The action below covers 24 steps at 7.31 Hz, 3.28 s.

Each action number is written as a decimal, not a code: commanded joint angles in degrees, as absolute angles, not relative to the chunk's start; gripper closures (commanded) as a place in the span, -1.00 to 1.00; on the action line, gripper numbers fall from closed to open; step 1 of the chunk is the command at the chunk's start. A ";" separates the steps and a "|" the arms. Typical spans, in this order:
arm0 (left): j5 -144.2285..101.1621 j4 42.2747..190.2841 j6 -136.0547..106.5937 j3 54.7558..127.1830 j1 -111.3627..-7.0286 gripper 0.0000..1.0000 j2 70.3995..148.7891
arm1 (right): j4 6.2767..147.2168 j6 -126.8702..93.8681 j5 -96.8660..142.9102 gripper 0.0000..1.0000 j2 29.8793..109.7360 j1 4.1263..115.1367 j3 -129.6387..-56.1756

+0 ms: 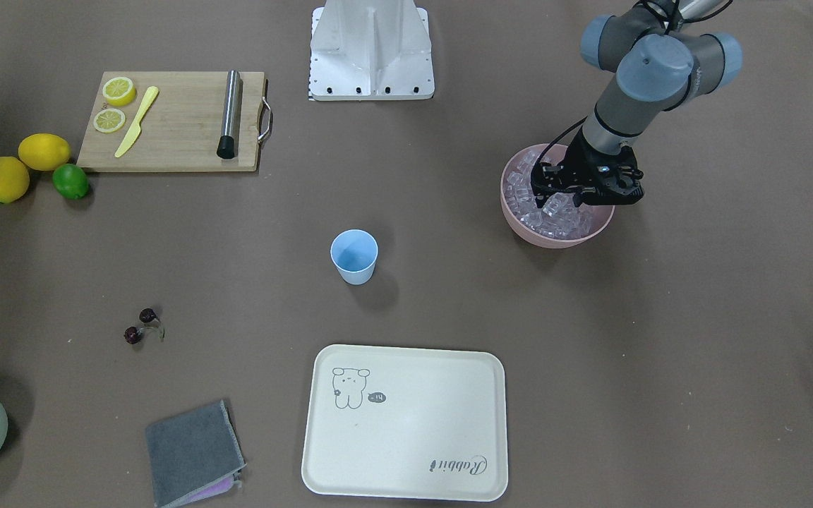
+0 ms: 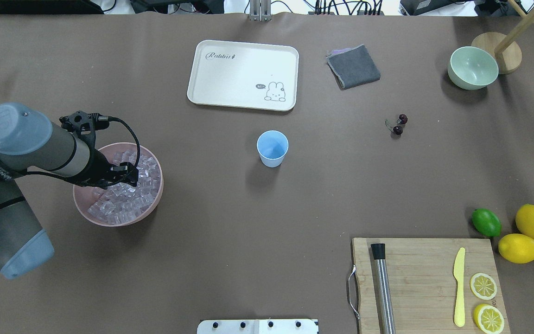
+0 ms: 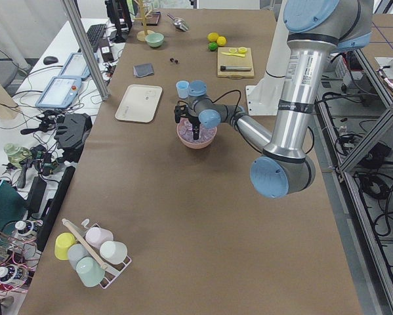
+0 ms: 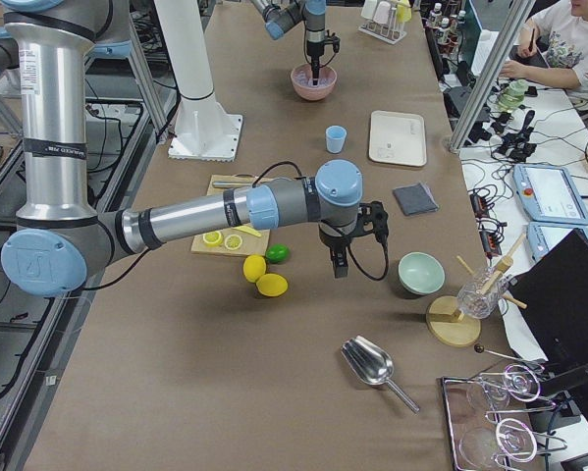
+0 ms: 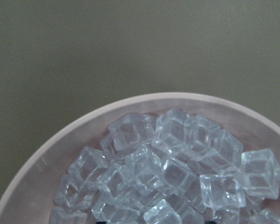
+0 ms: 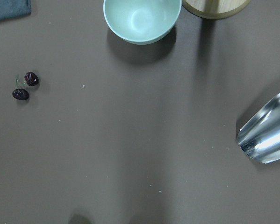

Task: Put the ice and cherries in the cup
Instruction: 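Lower the left gripper into the bowl and grasp an ice cube, then carry the ice cube with the left gripper over the light-blue cup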

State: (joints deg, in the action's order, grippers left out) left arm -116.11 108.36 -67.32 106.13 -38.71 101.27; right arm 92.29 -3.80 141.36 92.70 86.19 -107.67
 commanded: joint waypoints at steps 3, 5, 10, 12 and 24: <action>-116.10 108.37 -67.41 106.44 -38.67 0.05 101.25 | 92.29 -3.78 141.33 -1.00 92.99 86.13 -107.75; -116.19 108.20 -67.32 107.39 -38.93 0.56 101.16 | 92.29 -3.87 141.33 -1.00 92.99 86.13 -107.84; -117.85 107.93 -63.83 108.28 -43.49 1.00 101.51 | 92.29 -4.04 141.42 -1.00 92.64 86.22 -108.46; -117.95 102.27 -61.63 106.10 -46.14 1.00 110.06 | 92.29 -4.66 141.50 -1.00 92.90 86.22 -108.81; -110.39 110.12 -74.69 78.13 -36.39 1.00 142.73 | 92.20 -6.77 141.42 -1.00 92.81 86.13 -109.07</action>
State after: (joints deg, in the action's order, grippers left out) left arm -111.43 109.52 -72.77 77.92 -37.68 142.60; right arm 92.20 -6.73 141.45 92.81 86.13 -108.86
